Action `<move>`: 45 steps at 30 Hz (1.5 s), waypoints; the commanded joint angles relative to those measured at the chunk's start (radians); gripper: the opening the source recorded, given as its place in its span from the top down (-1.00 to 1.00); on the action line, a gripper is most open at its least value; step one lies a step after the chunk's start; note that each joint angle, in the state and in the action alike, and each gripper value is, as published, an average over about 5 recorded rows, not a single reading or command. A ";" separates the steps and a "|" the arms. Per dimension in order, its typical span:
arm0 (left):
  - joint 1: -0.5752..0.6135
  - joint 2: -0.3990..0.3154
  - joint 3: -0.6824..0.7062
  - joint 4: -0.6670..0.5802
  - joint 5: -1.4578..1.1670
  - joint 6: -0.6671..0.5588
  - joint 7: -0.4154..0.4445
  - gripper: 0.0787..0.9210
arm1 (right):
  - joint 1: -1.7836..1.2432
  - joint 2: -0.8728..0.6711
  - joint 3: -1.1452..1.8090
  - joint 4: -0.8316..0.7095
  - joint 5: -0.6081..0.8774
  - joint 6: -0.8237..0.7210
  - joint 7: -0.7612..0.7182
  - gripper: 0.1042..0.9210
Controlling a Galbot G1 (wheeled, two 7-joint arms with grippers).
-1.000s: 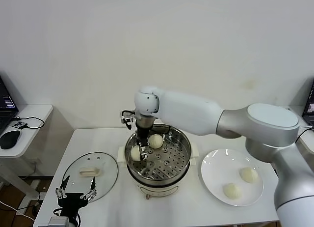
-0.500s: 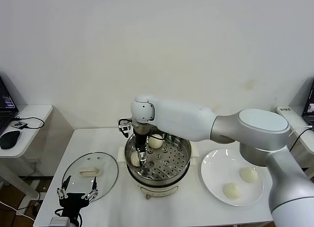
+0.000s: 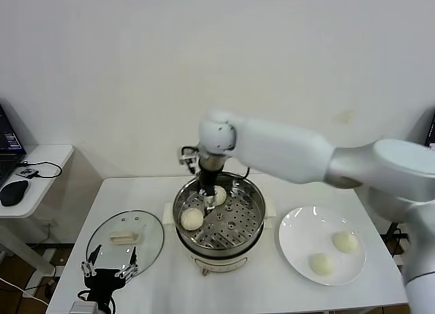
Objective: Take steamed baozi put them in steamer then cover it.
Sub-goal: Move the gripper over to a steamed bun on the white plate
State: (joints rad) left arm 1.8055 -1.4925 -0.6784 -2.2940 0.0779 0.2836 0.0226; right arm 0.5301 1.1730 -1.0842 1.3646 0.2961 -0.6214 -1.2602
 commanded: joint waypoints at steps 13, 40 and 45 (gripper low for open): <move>0.015 0.013 0.002 0.032 0.021 -0.002 0.010 -0.77 | 0.054 -0.721 -0.058 0.463 -0.101 0.075 -0.065 -0.76; 0.024 0.000 0.005 0.124 0.051 -0.007 0.010 -0.77 | -0.766 -0.672 0.451 0.246 -0.455 0.154 -0.032 -0.76; 0.017 -0.001 0.004 0.134 0.052 -0.007 0.011 -0.77 | -0.781 -0.657 0.447 0.226 -0.464 0.157 -0.026 -0.76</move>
State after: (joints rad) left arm 1.8217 -1.4939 -0.6745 -2.1728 0.1282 0.2770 0.0336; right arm -0.1650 0.5069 -0.6868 1.6312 -0.1280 -0.4729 -1.2884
